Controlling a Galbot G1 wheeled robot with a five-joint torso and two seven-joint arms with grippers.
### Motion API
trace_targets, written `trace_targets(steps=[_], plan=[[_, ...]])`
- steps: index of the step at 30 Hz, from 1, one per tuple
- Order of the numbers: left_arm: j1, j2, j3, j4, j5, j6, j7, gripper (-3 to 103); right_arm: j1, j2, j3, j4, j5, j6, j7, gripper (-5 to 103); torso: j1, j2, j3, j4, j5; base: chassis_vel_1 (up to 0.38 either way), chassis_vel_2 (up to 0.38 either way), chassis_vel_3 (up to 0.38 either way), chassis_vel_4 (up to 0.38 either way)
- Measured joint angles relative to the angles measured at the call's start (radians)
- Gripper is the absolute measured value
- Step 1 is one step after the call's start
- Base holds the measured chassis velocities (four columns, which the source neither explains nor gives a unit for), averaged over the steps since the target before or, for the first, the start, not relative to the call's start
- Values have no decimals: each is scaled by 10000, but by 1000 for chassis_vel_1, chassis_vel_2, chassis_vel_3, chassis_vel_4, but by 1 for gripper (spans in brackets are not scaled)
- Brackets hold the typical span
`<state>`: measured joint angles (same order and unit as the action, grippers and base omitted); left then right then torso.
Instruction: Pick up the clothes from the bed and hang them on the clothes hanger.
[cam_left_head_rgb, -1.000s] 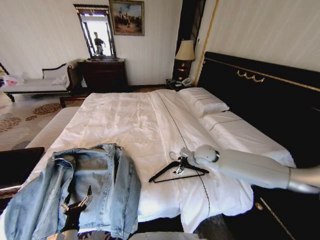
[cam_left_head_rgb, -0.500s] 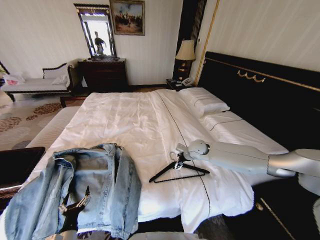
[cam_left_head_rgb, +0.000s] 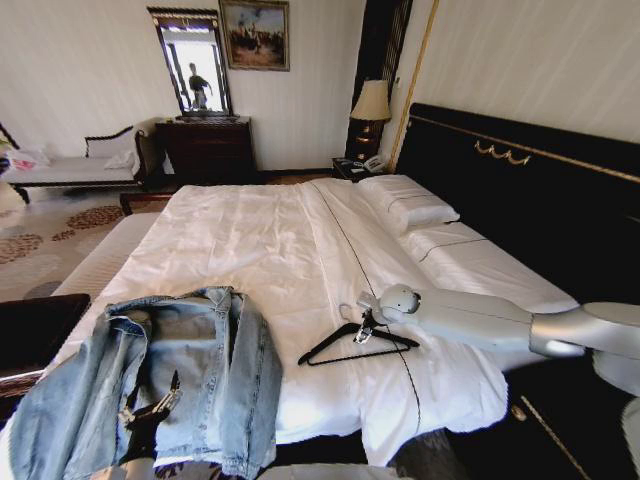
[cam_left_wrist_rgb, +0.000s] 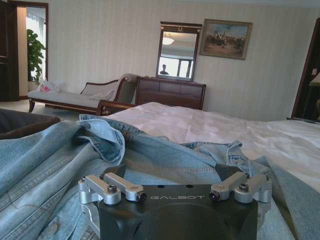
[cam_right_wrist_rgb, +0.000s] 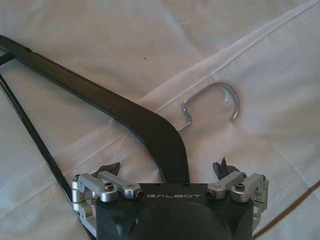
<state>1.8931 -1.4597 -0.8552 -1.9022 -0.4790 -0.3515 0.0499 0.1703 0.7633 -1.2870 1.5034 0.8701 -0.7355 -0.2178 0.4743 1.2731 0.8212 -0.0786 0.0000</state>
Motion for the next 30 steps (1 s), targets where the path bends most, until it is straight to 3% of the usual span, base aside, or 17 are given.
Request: trace_targets(steps=[4,11,14,15,18,22,30], plan=[[71,-13,-71,-25,-60,-9,-9,100,-141,255,-60,-373,-389,2,-54,95,0,0,0,1,-1,0,0,0,0],[130,-21,-151,-63,-137,-27,-27,100,-97,472,-70,-691,-595,4,-220,63,-1,0,0,0,-2,0,0,0,0],[130,-22,-166,-93,-123,-28,-30,100,-86,510,-93,-728,-598,4,-233,63,0,0,0,0,-1,0,0,0,0],[131,-27,-173,-112,-111,-28,-32,100,-87,508,-98,-728,-605,4,-236,52,0,0,0,0,-1,0,0,0,0],[152,-31,-198,-149,-88,-38,-34,100,-81,477,-129,-713,-723,5,-270,36,0,0,0,-2,0,0,0,0,0],[158,-24,-197,-130,-86,-64,-44,100,-31,461,-131,-679,-740,5,-278,31,0,0,0,-1,-1,0,0,0,0],[101,-16,-161,-151,-81,-56,-54,100,21,308,-40,-389,-717,0,-2,31,0,0,1,-2,1,0,0,0,0]])
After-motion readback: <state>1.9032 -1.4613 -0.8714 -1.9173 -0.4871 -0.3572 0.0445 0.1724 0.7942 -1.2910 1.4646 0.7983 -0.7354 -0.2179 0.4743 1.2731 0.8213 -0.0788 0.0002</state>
